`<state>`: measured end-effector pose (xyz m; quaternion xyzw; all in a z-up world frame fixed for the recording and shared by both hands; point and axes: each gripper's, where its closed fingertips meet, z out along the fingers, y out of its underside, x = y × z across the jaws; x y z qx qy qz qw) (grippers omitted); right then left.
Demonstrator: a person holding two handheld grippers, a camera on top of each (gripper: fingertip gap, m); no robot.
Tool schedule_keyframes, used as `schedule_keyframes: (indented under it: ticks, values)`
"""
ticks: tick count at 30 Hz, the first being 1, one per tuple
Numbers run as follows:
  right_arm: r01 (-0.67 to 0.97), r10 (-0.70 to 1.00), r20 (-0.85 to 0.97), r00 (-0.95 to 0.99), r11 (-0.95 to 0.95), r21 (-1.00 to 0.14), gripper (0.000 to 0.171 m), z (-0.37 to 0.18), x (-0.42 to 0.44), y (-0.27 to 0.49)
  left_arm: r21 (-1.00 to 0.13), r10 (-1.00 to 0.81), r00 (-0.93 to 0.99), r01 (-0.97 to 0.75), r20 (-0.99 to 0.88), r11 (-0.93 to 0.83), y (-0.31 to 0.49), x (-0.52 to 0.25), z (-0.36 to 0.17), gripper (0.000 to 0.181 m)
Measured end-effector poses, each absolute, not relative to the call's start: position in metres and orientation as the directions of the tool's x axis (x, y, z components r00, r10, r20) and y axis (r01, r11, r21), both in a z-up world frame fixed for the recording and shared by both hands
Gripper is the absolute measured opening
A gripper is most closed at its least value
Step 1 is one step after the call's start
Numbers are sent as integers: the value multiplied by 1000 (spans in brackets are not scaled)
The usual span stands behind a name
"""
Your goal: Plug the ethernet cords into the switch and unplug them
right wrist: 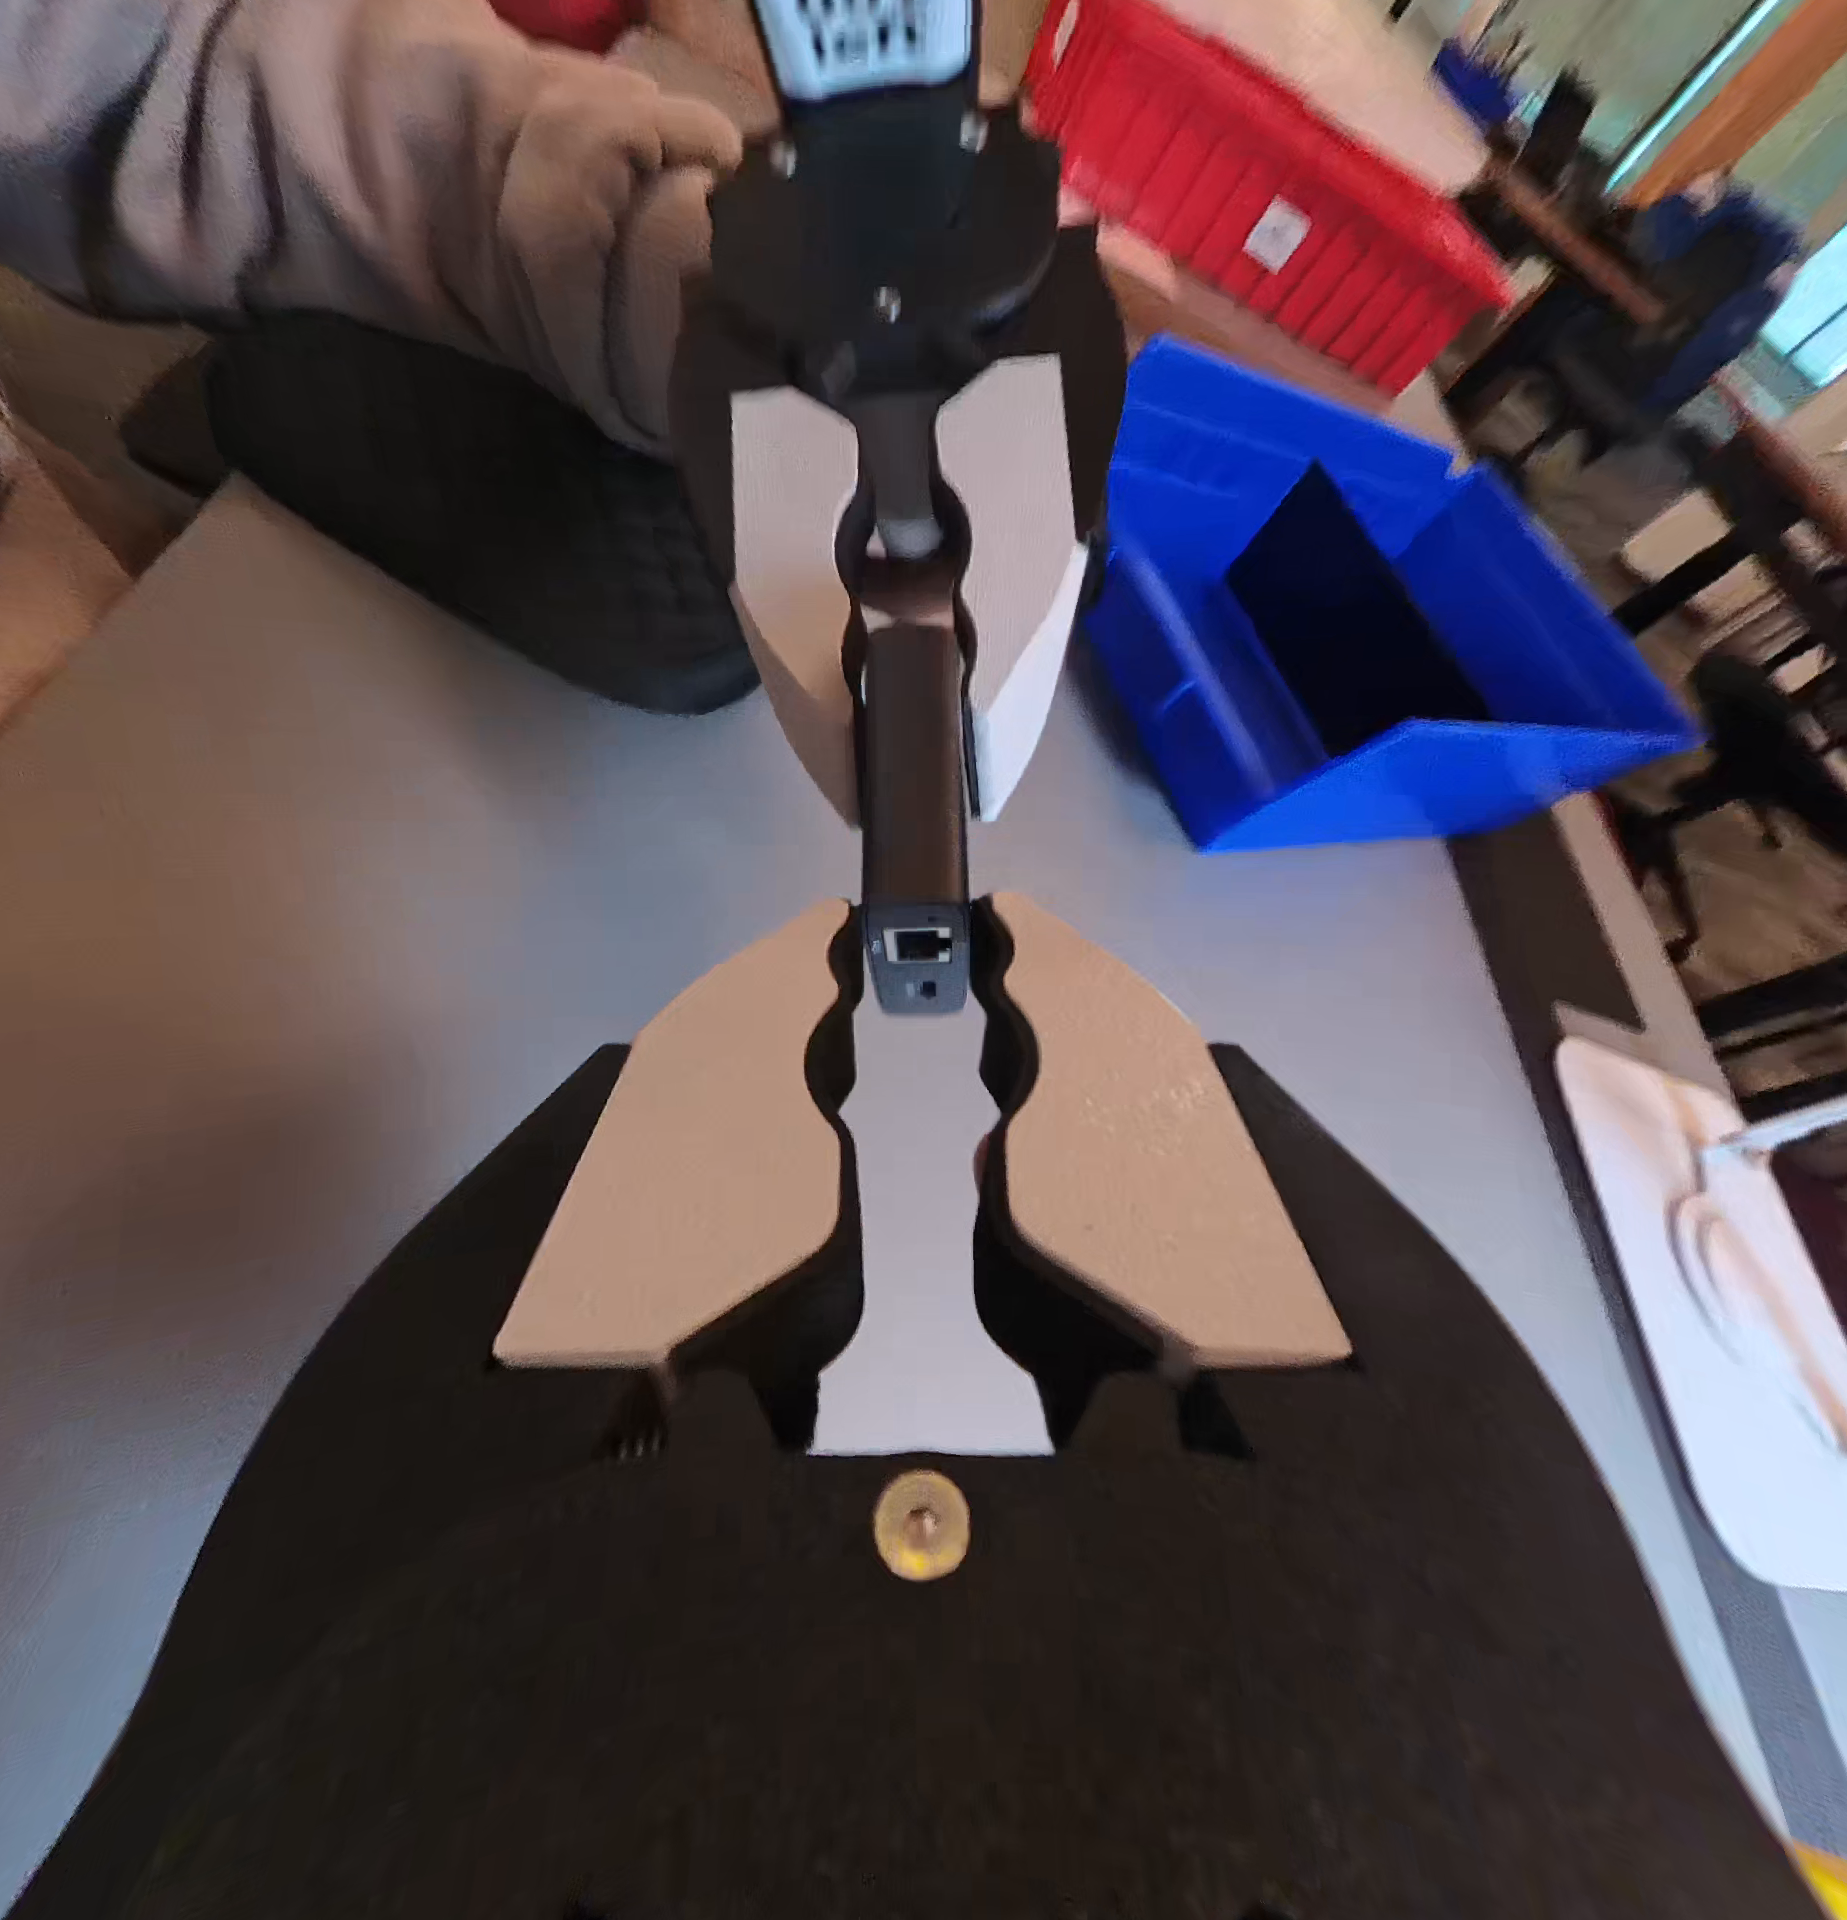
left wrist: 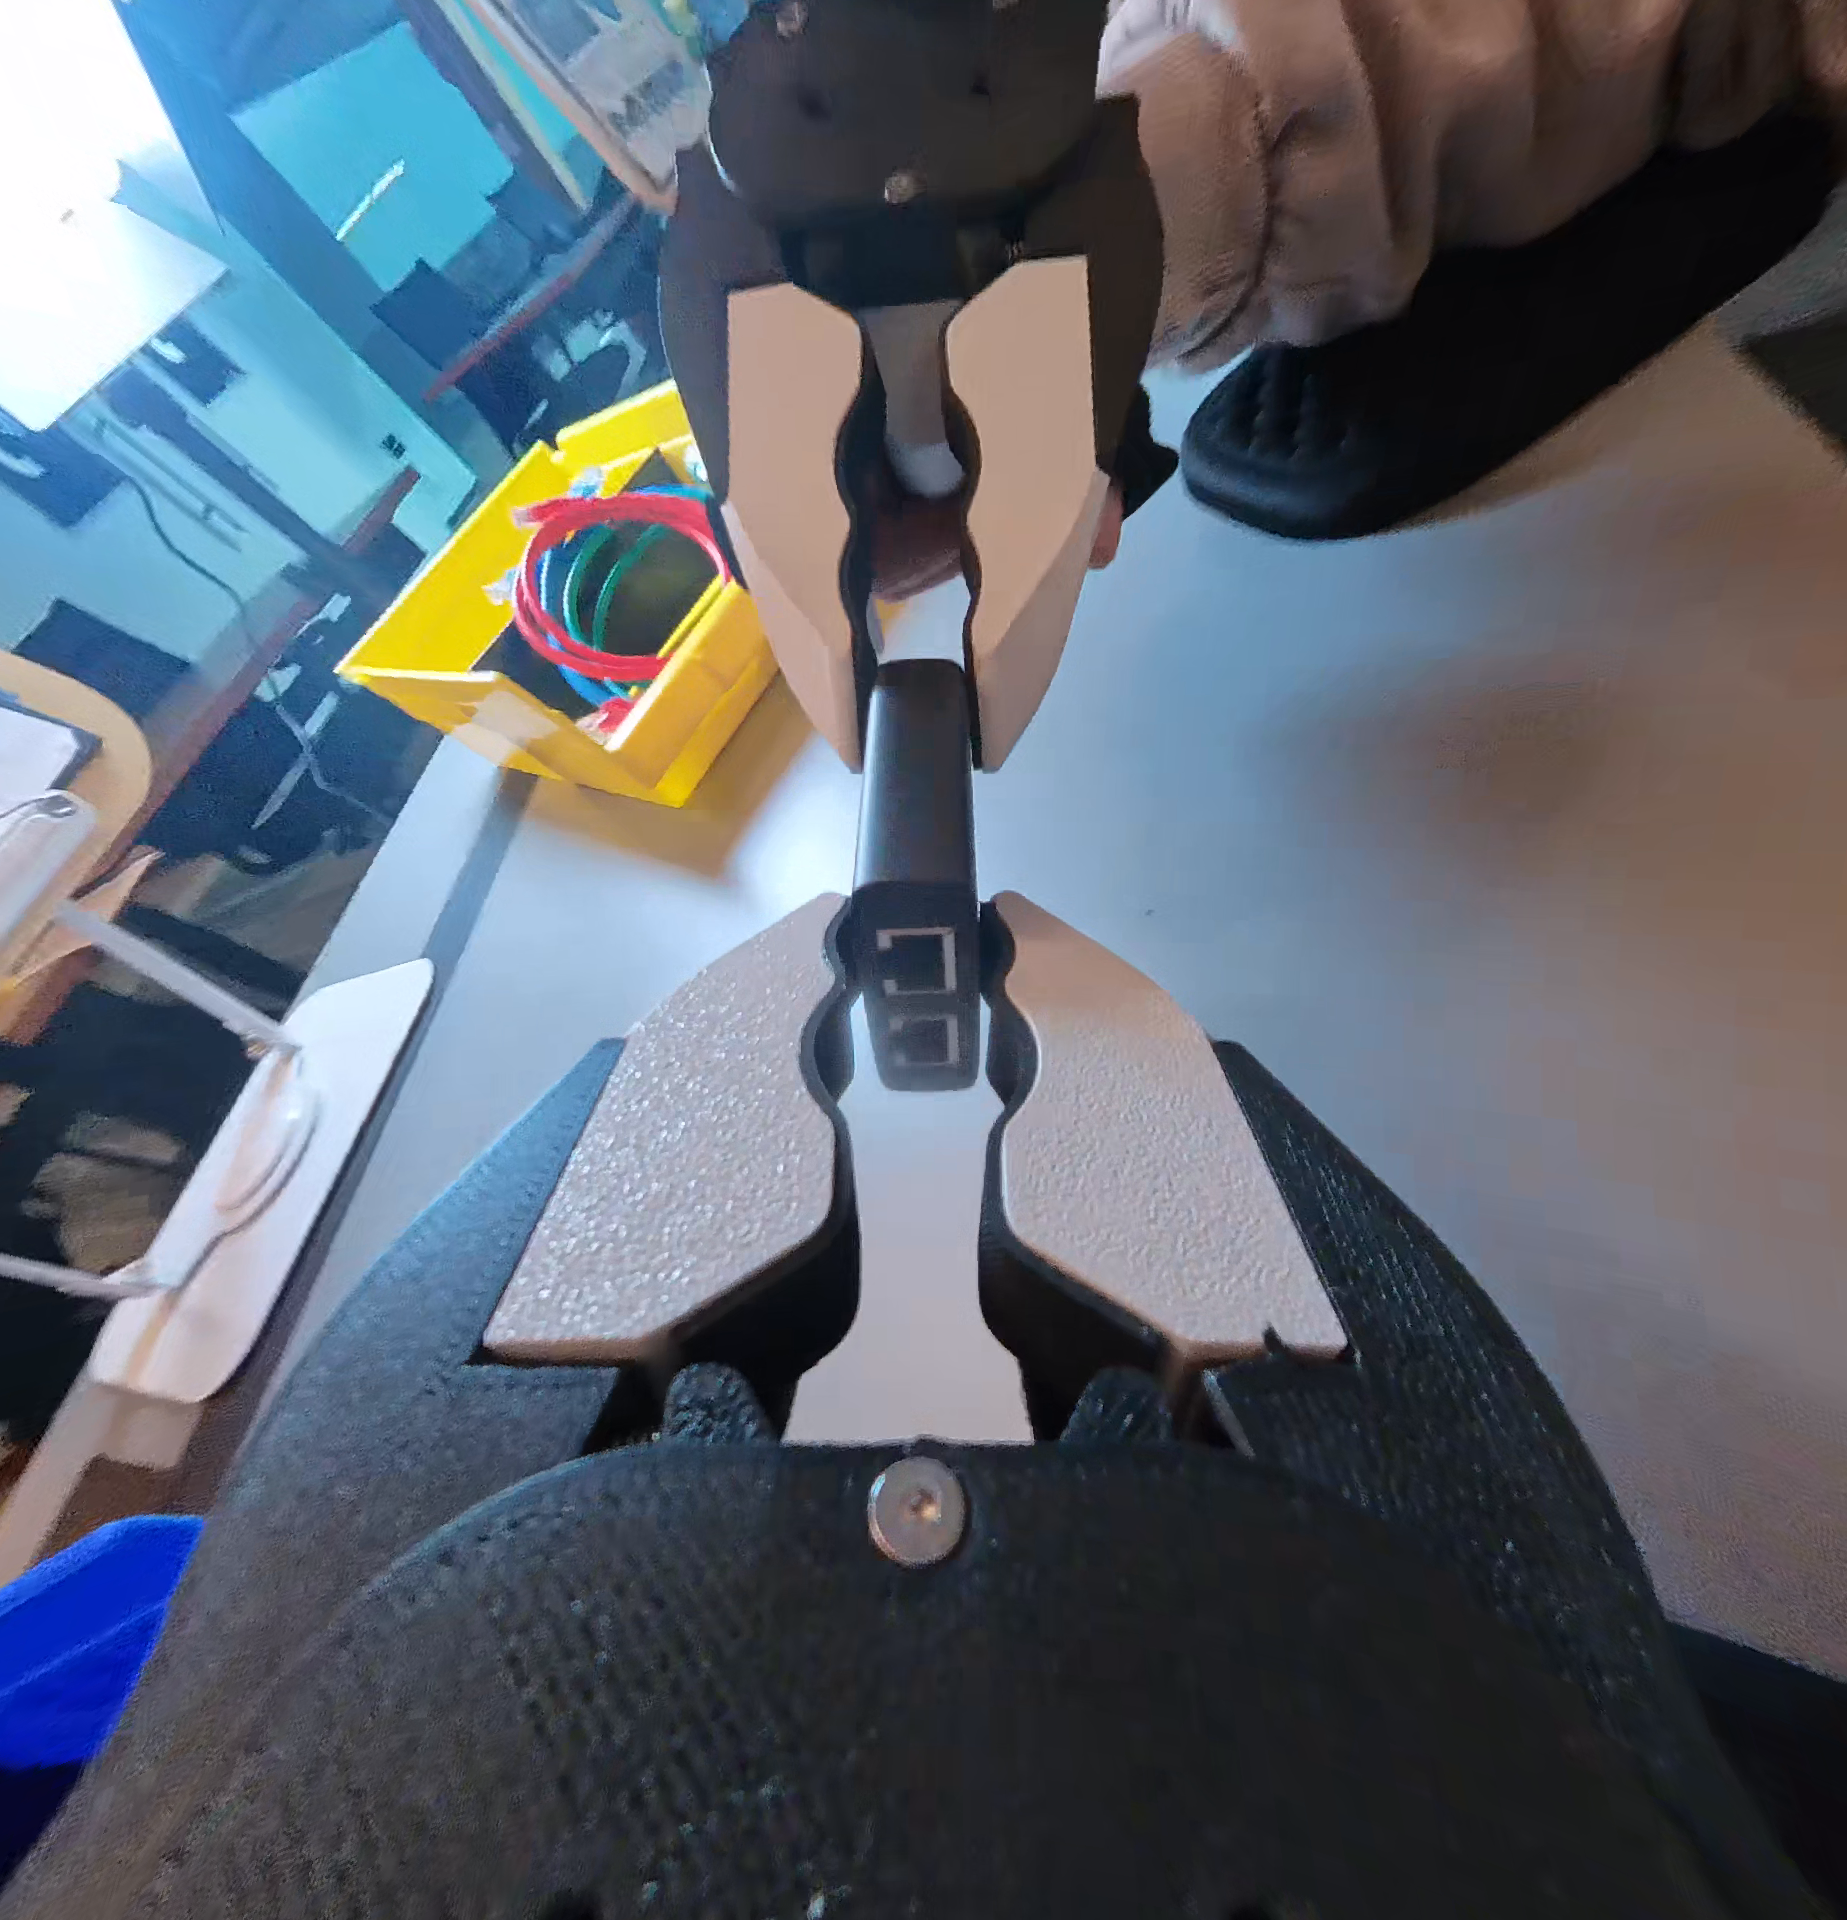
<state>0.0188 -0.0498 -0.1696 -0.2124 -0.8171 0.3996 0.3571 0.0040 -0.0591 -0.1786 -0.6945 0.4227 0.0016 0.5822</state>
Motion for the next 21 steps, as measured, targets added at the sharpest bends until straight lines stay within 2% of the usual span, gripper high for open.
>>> schedule_keyframes:
  ticks: [2,4,8,10,11,14,17,21]
  values:
    - [96,627,454,-633,646,-757,20,-179,17,-41,-764,-568,623,-645,-537,14,-56,2,-185,21]
    - [134,622,475,-623,682,-719,27,-186,15,-38,-754,-579,618,-657,-532,-8,-57,2,-190,21]
    - [120,588,520,-620,725,-678,33,-184,11,-53,-734,-589,602,-679,-539,-24,-56,5,-195,21]
    - [111,549,562,-618,769,-629,19,-189,7,-59,-728,-592,597,-685,-542,-25,-56,6,-197,21]
    - [120,534,581,-615,791,-600,19,-192,6,-57,-732,-589,600,-681,-542,-20,-56,6,-196,21]
    - [151,552,534,-641,773,-616,19,-181,9,-51,-787,-539,663,-617,-520,0,-52,1,-182,20]
    - [204,581,610,-539,793,-574,19,-146,5,2,-845,-414,770,-535,-485,-5,-46,-30,-160,19]
    - [444,647,717,-262,740,-505,19,-89,3,147,-906,-427,825,-423,-369,-35,-48,-50,-160,5]
